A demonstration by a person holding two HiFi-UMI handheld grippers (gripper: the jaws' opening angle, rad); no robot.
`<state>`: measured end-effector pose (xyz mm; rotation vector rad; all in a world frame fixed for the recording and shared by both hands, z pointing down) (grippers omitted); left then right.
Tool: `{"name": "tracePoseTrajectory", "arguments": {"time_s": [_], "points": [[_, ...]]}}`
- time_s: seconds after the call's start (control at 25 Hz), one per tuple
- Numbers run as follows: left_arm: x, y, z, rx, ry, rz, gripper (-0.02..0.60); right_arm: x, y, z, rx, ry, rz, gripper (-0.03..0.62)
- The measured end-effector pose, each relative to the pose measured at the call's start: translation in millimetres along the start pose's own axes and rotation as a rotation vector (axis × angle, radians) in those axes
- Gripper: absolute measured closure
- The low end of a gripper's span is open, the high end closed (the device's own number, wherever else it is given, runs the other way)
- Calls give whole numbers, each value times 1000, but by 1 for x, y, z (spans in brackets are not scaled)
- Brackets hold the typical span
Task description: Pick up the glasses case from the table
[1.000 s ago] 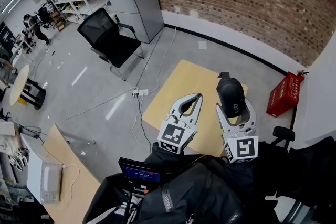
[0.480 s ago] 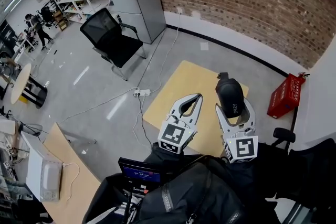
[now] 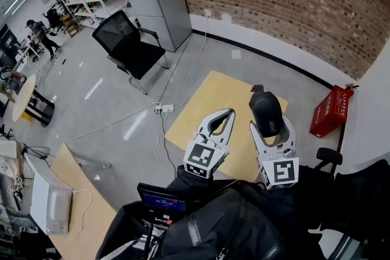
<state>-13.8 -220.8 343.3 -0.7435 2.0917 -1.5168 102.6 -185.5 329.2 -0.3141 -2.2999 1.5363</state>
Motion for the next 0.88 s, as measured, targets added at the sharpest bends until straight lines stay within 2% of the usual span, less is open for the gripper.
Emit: {"name": "tracePoseTrajectory", "arguments": {"time_s": [0.88], "points": [[1, 5, -6, 6, 34, -6, 581, 4, 0, -2, 18, 17, 42, 264]]}}
Point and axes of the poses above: the fingertips, and each gripper's own axes: z forward along the fingers, x to its left, y out of its top, the point moved 3 cm from there along -z, backward along the fingers, and after that the axes turned 15 degrees about -x, right-handed, at the moved point
